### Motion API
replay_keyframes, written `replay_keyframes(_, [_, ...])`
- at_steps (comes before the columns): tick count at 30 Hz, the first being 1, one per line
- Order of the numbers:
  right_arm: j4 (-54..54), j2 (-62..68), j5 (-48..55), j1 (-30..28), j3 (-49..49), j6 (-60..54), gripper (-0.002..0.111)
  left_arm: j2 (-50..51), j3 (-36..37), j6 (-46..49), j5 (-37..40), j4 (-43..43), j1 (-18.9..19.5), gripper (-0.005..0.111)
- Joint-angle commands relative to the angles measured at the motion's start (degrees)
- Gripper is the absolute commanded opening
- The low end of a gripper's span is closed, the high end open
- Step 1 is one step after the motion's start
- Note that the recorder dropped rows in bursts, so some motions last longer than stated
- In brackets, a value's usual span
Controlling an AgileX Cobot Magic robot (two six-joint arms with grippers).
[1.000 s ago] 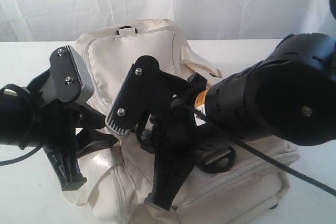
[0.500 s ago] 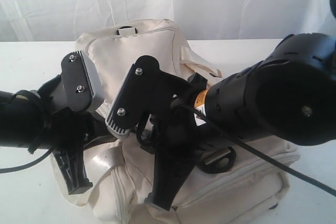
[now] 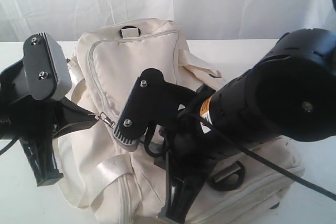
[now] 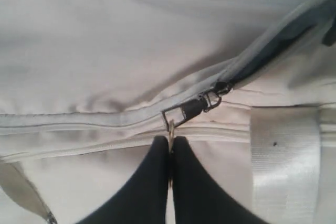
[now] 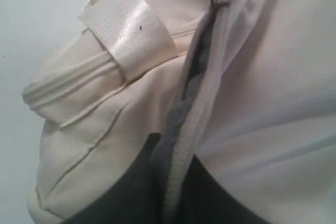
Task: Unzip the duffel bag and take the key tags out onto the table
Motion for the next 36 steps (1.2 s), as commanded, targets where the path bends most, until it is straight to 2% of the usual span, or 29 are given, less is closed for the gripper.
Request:
replay_keyframes(1, [-1.7,-0.5,9.9,-0.4,0.3,2.1,0.000,-0.7,0.2,-1.5,-1.8,0.8,2.1,0.000])
replay_keyframes(2, [-2.6,-0.5,10.5,-0.4,0.3,3.3,0.000,-0.7,0.2,-1.5,-1.9,1.4,2.1,0.000])
replay_keyframes(6, [-18.7,-0.9,18.1,-0.4,0.3,17.3,0.000,-0.7,0.2,-1.5,-3.6,1.9,2.1,0.000])
replay_keyframes(10, [-31.6,-2.5,24.1,-0.5,1.2,24.5,0.000,-0.7,0.2,-1.6,-4.5,2.6,2.1,0.000])
replay_keyframes(13, [-40.8,-3.0,24.4,-1.7,3.5,30.1,0.000,-0.7,0.2,-2.1,-4.7,2.6,2.1,0.000])
replay_keyframes(21, [-47.6,-3.0,18.8,-11.5,6.3,34.2,0.000,-0.7,0.2,-2.2,-4.7,2.6,2.1,0.000])
replay_keyframes(33, [-55.0,-3.1,8.9,-17.9,5.9,35.7,0.001,-2.8,-1.2,-2.5,-1.4,2.6,2.1,0.000])
replay_keyframes(36, [-49.7,-3.9,8.2,-18.0,5.1,35.8,0.011,-3.3,-1.2,-2.5,-1.4,2.6,2.1,0.000])
